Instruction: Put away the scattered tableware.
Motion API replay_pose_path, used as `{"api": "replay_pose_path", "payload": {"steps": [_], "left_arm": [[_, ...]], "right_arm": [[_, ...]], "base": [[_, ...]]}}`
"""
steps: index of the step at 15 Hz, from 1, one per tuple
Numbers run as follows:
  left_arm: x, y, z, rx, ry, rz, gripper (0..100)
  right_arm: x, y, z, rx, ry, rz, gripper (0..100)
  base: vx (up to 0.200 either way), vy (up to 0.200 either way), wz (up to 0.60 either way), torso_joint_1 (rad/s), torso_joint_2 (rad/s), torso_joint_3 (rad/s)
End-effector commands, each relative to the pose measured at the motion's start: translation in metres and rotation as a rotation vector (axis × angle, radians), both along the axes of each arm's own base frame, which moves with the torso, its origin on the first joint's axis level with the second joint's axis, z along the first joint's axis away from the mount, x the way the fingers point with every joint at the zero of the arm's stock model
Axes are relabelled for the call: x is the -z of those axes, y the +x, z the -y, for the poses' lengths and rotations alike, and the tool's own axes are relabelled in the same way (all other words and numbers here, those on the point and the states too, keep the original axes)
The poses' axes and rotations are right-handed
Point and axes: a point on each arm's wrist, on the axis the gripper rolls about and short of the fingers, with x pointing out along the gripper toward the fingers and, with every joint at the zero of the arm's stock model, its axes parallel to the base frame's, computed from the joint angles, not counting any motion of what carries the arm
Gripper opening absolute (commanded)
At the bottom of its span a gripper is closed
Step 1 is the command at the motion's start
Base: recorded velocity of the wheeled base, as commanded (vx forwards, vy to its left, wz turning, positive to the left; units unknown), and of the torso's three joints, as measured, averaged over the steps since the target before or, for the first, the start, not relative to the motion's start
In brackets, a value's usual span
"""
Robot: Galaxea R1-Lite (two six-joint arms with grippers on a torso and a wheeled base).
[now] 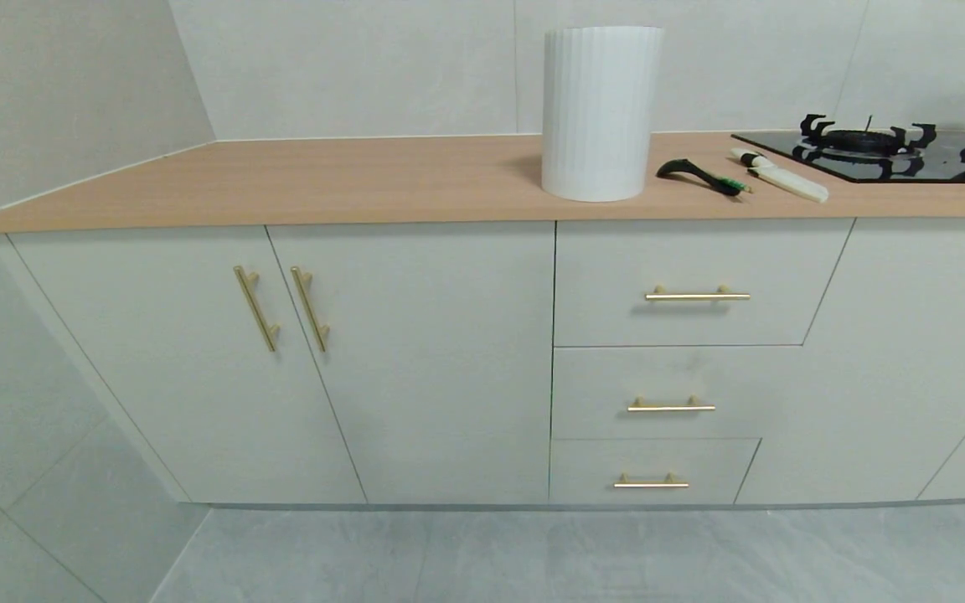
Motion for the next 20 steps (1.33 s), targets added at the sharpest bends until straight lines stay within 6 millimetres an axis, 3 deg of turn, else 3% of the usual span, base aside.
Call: {"api": "replay_pose_path", "payload": {"steps": [1, 5, 12, 17, 20], "left_arm": [[0.0001, 0.0001, 0.0, 0.0, 0.001, -0.001, 100], [-0.0003, 0.0, 0.0, 0.0, 0.001, 0.001, 100], [-0.0003, 0.0, 0.0, 0.0, 0.001, 0.001, 100], [-0.0003, 0.0, 0.0, 0.0, 0.001, 0.001, 100], [-0.0003, 0.0, 0.0, 0.0, 0.001, 0.001, 100]], "right_arm": [[-0.0001, 0.0001, 0.0, -0.001, 0.0, -0.001, 100], [-0.0001, 0.0001, 0.0, -0.001, 0.0, -0.001, 100], [-0.0001, 0.0001, 0.0, -0.001, 0.0, -0.001, 100], [-0.0001, 0.0001, 0.0, -0.001, -0.001, -0.001, 100], [-0.0001, 0.0001, 0.0, -0.001, -0.001, -0.001, 100]], "base": [[0.0, 0.0, 0.0, 0.0, 0.0, 0.0], [0.0, 0.0, 0.0, 0.0, 0.0, 0.0], [0.2, 0.0, 0.0, 0.001, 0.0, 0.002], [0.0, 0.0, 0.0, 0.0, 0.0, 0.0], [0.0, 0.0, -0.4, 0.003, 0.0, 0.002]]}}
